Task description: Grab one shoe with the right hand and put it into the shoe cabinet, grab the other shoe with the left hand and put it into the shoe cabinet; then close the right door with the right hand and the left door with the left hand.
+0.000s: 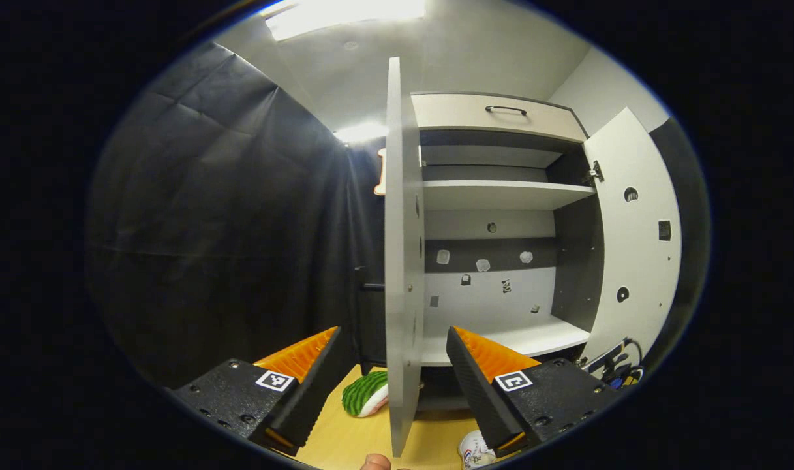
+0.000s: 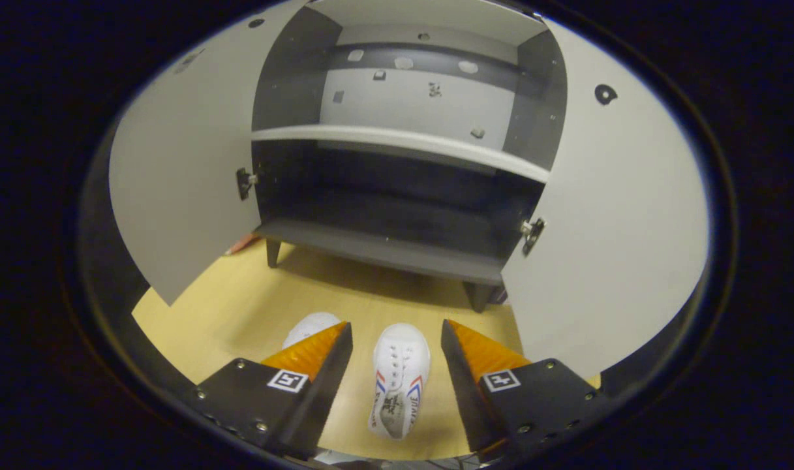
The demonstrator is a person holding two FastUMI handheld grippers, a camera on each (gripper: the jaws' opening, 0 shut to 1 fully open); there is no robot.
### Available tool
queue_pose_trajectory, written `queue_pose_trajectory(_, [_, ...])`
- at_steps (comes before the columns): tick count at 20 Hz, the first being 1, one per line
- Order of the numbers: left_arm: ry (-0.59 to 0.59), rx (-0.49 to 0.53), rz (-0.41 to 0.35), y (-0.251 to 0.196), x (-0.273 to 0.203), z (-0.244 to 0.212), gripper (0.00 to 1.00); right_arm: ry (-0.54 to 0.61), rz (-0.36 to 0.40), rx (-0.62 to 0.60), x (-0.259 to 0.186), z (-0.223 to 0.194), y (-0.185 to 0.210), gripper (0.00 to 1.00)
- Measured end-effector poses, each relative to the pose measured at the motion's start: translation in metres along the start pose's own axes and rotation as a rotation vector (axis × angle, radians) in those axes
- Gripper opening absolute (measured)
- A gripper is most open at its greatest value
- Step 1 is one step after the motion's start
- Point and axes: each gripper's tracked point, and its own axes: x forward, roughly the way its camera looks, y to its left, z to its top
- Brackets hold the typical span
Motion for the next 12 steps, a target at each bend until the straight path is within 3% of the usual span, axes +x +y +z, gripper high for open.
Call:
queue_pose_trajectory(2, [0.007, 0.005, 0.023, 0.007, 0.0, -0.002, 0.99, 0.085, 0.018, 0.01, 0.019, -0.031, 0.004, 0.8])
queue_pose_trajectory(7, [0.033, 0.01, 0.071, 0.024, 0.0, -0.012, 0.96, 0.25, 0.063, 0.039, 0.053, -0.087, 0.015, 0.8])
queue_pose_trajectory(12, [0.053, 0.012, 0.1, 0.034, -0.001, -0.02, 0.96, 0.356, 0.109, 0.097, 0.069, -0.114, 0.027, 0.82])
